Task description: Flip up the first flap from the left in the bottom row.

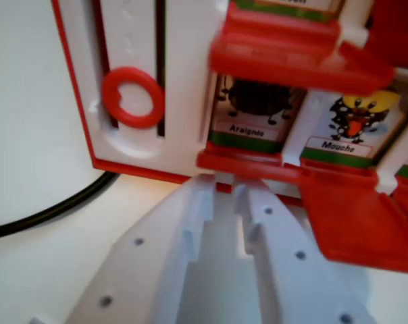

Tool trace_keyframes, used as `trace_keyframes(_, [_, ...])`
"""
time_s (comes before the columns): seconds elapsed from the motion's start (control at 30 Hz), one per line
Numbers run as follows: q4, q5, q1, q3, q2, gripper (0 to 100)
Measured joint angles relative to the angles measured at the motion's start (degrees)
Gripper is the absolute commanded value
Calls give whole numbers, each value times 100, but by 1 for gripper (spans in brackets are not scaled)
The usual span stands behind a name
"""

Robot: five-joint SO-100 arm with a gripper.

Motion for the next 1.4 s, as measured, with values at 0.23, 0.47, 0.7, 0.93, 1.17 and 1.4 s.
trace_keyframes(0.23, [0, -79, 35, -255, -229, 3])
trace_keyframes(0.47, [-88, -132, 167, -571, -642, 3])
trace_keyframes(0.7, [-105, -176, 211, -861, -861, 3])
trace_keyframes(0.93, [-105, -185, 211, -861, -853, 3])
trace_keyframes(1.17, [650, -141, 211, -501, 369, 3])
trace_keyframes(1.4, [2637, -149, 352, -141, 3190, 3])
